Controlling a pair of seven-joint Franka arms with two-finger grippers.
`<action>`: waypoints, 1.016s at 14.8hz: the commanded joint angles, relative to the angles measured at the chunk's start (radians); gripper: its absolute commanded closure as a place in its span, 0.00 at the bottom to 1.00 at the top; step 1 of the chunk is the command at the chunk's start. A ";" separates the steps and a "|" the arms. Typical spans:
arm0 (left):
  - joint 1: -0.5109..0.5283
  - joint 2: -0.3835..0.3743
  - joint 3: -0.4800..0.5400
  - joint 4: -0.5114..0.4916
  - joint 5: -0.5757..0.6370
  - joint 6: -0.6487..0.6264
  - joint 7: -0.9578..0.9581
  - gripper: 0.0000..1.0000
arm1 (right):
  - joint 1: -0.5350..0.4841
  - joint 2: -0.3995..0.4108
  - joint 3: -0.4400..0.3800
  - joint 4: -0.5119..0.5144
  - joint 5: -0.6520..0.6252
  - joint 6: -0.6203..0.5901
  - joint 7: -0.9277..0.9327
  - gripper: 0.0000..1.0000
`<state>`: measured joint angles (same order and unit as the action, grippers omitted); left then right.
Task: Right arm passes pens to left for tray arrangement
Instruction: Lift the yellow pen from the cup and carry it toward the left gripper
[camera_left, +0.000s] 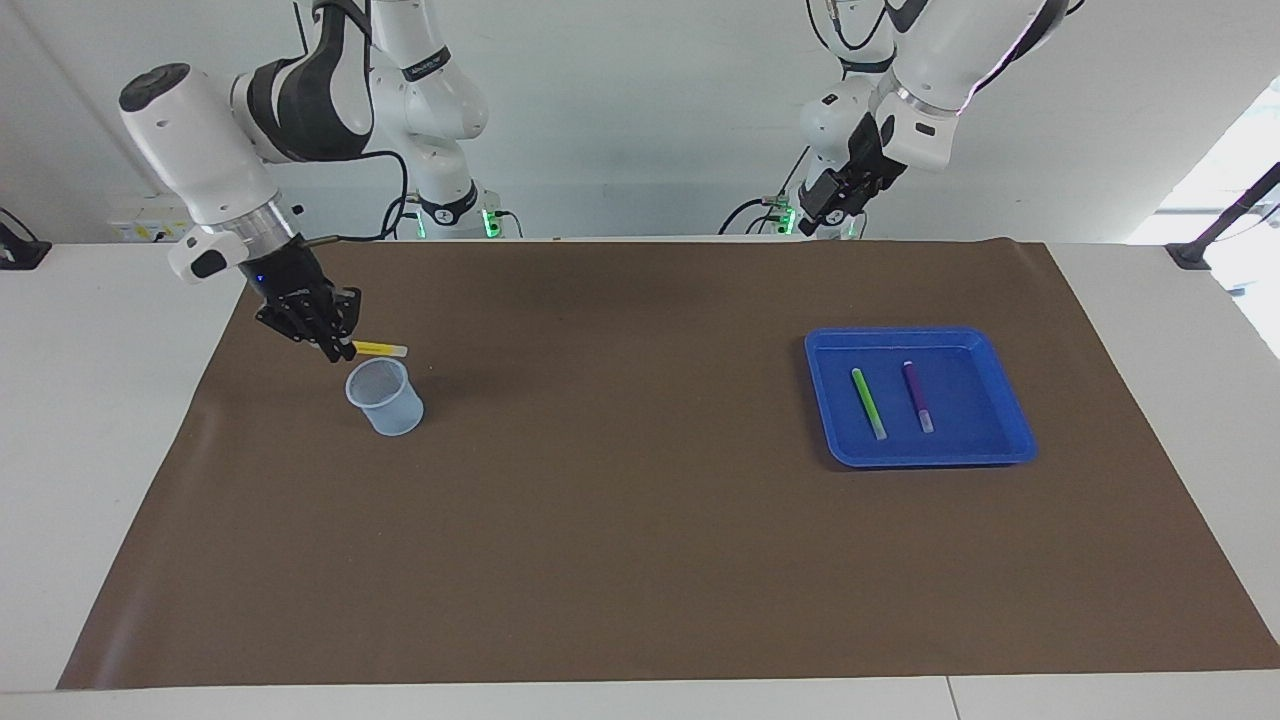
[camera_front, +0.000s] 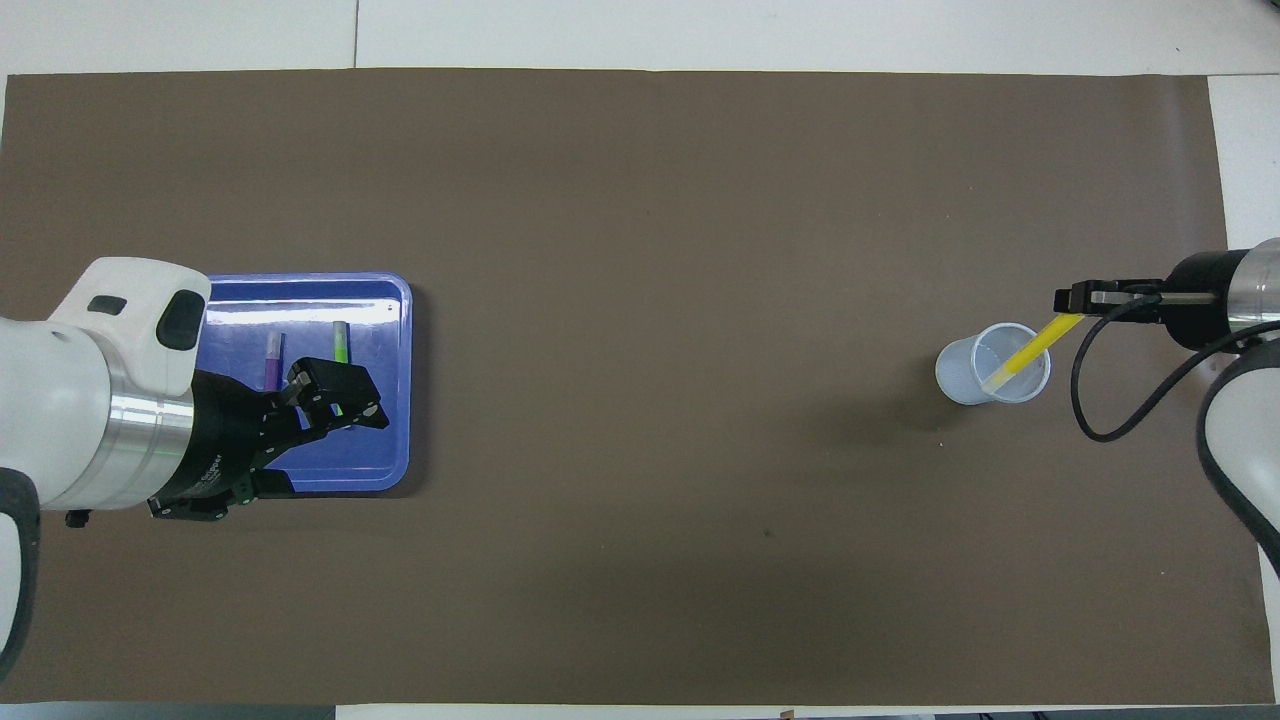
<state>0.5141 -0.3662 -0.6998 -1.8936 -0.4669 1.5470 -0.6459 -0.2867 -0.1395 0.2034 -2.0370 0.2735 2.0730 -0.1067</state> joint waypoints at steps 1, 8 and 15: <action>-0.011 -0.025 0.016 -0.024 -0.021 -0.002 -0.009 0.00 | 0.041 -0.020 0.007 0.031 0.013 -0.044 0.138 1.00; -0.011 -0.025 0.016 -0.022 -0.021 -0.004 -0.011 0.00 | 0.239 -0.009 0.013 0.081 0.157 -0.028 0.710 1.00; -0.012 -0.025 0.008 -0.013 -0.061 0.027 -0.321 0.00 | 0.470 0.012 0.013 0.087 0.204 0.194 1.160 1.00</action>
<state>0.5137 -0.3667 -0.6999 -1.8934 -0.4875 1.5512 -0.7995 0.1224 -0.1460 0.2174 -1.9639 0.4591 2.2063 0.9097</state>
